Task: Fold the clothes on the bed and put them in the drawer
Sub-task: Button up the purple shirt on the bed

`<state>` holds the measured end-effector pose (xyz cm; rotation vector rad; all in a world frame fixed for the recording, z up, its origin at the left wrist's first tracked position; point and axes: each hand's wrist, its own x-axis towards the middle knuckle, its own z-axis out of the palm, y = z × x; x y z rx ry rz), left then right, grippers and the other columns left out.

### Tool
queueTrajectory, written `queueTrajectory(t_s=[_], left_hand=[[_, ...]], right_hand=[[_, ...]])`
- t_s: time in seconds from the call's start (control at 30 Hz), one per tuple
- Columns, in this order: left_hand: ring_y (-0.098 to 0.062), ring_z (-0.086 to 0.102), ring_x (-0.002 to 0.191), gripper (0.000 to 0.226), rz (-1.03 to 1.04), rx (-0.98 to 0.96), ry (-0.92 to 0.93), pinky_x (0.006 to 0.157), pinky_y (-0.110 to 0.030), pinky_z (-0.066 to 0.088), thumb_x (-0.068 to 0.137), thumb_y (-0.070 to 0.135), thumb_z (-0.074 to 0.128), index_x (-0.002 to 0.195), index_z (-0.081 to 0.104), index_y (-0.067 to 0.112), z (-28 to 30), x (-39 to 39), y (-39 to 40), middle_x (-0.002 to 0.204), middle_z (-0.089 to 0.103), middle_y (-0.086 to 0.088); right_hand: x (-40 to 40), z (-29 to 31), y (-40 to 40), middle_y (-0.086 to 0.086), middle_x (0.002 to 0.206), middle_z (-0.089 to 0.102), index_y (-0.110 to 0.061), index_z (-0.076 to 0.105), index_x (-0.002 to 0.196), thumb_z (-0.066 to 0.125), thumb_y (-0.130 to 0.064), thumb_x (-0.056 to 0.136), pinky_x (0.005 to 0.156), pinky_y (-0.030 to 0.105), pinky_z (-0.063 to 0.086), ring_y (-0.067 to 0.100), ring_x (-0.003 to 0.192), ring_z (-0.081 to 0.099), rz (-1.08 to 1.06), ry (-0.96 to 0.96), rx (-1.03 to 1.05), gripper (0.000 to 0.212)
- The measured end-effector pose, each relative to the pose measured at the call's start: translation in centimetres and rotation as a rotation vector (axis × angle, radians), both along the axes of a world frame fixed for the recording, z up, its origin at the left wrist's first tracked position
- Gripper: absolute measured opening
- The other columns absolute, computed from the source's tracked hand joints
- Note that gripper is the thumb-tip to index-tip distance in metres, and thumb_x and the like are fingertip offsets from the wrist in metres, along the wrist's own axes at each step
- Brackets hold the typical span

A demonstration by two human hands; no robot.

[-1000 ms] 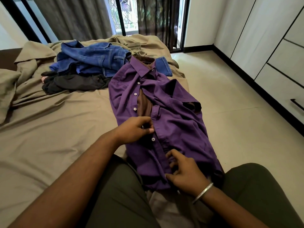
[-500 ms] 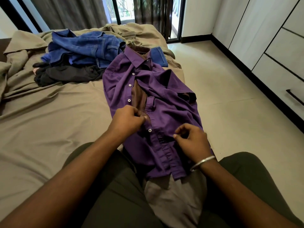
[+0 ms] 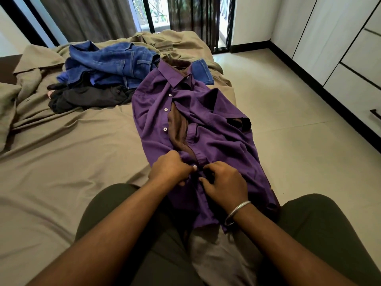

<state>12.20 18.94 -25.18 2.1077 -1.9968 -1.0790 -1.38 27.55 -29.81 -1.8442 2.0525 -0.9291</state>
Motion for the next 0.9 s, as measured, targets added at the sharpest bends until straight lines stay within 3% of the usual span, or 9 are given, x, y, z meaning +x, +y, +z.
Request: queueTrajectory(t_s=[0.07,0.17,0.3,0.4,0.5,0.6,0.7,0.83,0.9], left_hand=[[-0.019,0.072,0.065,0.047,0.004,-0.057,-0.047,0.077,-0.039,0.059,0.067,0.064,0.073,0.080,0.069,0.019,-0.2,-0.3,0.1,0.067,0.073,0.002],[-0.024,0.070,0.077,0.037,0.008,-0.113,-0.059,0.077,-0.042,0.059,0.070,0.057,0.075,0.074,0.065,0.022,-0.4,-0.5,0.5,0.073,0.071,-0.003],[-0.026,0.072,0.075,0.030,0.071,-0.138,0.093,0.074,-0.044,0.060,0.075,0.039,0.081,0.063,0.064,0.017,-0.3,-0.5,1.2,0.066,0.071,-0.004],[-0.022,0.072,0.065,0.030,0.157,-0.103,0.221,0.072,-0.044,0.062,0.074,0.028,0.086,0.053,0.067,0.018,0.1,-0.3,1.6,0.055,0.069,-0.003],[-0.022,0.067,0.055,0.035,0.254,0.007,0.337,0.072,-0.047,0.062,0.071,0.018,0.089,0.044,0.066,0.020,0.8,0.1,2.2,0.054,0.068,-0.009],[-0.021,0.065,0.051,0.028,0.262,-0.021,0.335,0.069,-0.045,0.063,0.071,0.018,0.089,0.054,0.067,0.014,1.3,0.4,2.7,0.053,0.067,-0.008],[-0.008,0.064,0.047,0.016,0.219,-0.234,0.281,0.057,-0.022,0.057,0.072,0.022,0.087,0.066,0.073,0.018,2.4,0.4,3.4,0.051,0.066,0.003],[-0.004,0.061,0.060,0.009,0.182,-0.487,0.186,0.063,-0.023,0.047,0.074,0.029,0.084,0.075,0.078,0.022,3.6,0.4,4.3,0.063,0.068,0.013],[0.007,0.052,0.058,0.006,0.182,-0.543,0.182,0.057,-0.010,0.037,0.077,0.028,0.081,0.080,0.078,0.024,3.7,0.4,4.6,0.063,0.061,0.018]], right_hand=[[0.2,-0.3,0.1,0.001,0.100,0.068,-0.018,0.069,0.104,0.078,-0.031,0.078,0.068,0.036,0.058,0.022,0.087,0.066,-0.016,-0.005,-0.004,0.031],[0.7,-0.5,0.1,0.002,0.099,0.065,-0.017,0.067,0.103,0.076,-0.030,0.080,0.064,0.034,0.057,0.021,0.084,0.064,-0.017,0.036,-0.017,0.028],[0.8,-0.7,0.4,0.005,0.092,0.062,-0.011,0.068,0.091,0.065,-0.020,0.083,0.060,0.033,0.055,0.023,0.078,0.060,-0.036,0.075,-0.032,0.013],[0.4,-0.6,0.5,0.007,0.086,0.059,-0.009,0.068,0.083,0.069,-0.012,0.078,0.058,0.030,0.050,0.023,0.076,0.055,-0.099,0.099,-0.104,0.007],[0.1,0.3,0.3,0.002,0.084,0.061,-0.011,0.066,0.091,0.062,-0.007,0.088,0.065,0.023,0.048,0.015,0.074,0.057,-0.168,-0.172,-0.166,0.006],[-0.1,1.3,0.2,-0.011,0.084,0.066,-0.019,0.067,0.094,0.063,-0.010,0.092,0.070,0.012,0.052,0.000,0.080,0.064,-0.186,-0.539,-0.118,0.010],[-0.4,1.4,0.0,-0.010,0.085,0.071,-0.021,0.072,0.091,0.071,-0.011,0.088,0.076,0.017,0.055,0.000,0.082,0.067,-0.168,-0.784,0.004,0.011],[-0.6,0.9,-0.3,-0.002,0.084,0.075,-0.015,0.076,0.090,0.075,-0.012,0.085,0.076,0.027,0.058,0.011,0.080,0.071,-0.147,-0.890,0.039,0.006],[-0.6,0.9,-0.2,-0.002,0.082,0.075,-0.016,0.076,0.087,0.076,-0.012,0.084,0.074,0.025,0.057,0.011,0.080,0.071,-0.131,-0.904,0.031,0.005]])
